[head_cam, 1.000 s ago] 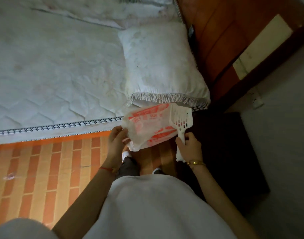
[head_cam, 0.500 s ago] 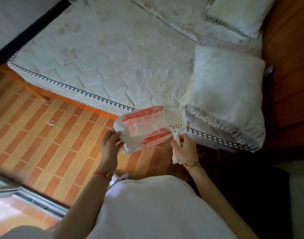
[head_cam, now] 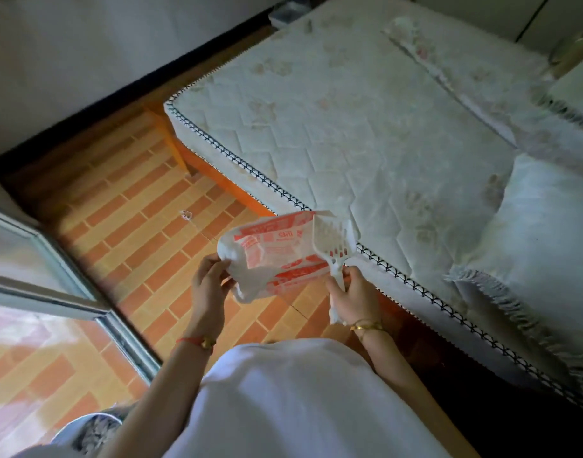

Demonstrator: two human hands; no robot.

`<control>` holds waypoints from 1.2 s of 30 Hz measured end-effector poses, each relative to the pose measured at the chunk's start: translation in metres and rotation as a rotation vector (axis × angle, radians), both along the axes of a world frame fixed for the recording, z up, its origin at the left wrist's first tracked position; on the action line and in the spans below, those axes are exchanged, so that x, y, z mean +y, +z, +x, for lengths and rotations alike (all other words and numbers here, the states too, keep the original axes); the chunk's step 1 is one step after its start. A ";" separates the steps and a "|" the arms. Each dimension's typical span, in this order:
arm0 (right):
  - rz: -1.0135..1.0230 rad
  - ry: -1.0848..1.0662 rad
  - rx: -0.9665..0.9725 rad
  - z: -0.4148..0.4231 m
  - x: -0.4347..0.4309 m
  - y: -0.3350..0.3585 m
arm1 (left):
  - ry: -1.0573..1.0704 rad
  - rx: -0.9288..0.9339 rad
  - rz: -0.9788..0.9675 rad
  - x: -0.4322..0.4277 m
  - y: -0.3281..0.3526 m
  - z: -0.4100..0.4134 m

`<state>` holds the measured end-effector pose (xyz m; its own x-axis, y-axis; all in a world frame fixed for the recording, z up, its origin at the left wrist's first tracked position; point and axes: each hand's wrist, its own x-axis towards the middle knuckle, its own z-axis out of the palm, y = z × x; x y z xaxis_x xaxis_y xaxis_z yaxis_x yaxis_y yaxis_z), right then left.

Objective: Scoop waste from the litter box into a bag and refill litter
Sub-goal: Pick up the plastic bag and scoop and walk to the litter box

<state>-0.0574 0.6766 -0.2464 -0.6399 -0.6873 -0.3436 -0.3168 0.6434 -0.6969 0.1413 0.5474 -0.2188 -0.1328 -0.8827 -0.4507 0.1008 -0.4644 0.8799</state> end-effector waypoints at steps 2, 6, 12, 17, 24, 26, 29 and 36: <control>0.008 0.044 -0.003 0.015 -0.030 -0.002 | 0.037 -0.001 0.000 -0.022 -0.001 0.020; 0.007 0.128 0.005 0.041 -0.083 -0.004 | 0.137 0.009 0.008 -0.057 -0.002 0.055; 0.026 0.272 0.041 0.065 -0.152 0.001 | 0.283 0.007 0.026 -0.096 -0.003 0.090; 0.039 0.352 0.001 0.072 -0.218 -0.006 | 0.415 0.012 0.033 -0.135 -0.014 0.115; 0.027 0.517 0.001 0.078 -0.344 -0.006 | 0.585 0.011 0.030 -0.216 -0.022 0.126; 0.018 0.560 0.002 0.075 -0.387 -0.002 | 0.634 0.004 0.032 -0.245 -0.022 0.128; 0.005 0.604 0.014 0.072 -0.451 0.006 | 0.682 -0.016 0.016 -0.289 -0.019 0.129; -0.009 0.714 0.048 0.071 -0.578 0.022 | 0.808 -0.005 -0.014 -0.385 -0.007 0.129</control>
<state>0.0136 0.0990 -0.2247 -0.0466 -0.9467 -0.3188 -0.6889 0.2615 -0.6760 0.2699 0.1621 -0.2258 0.5505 -0.7107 -0.4380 0.3968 -0.2389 0.8863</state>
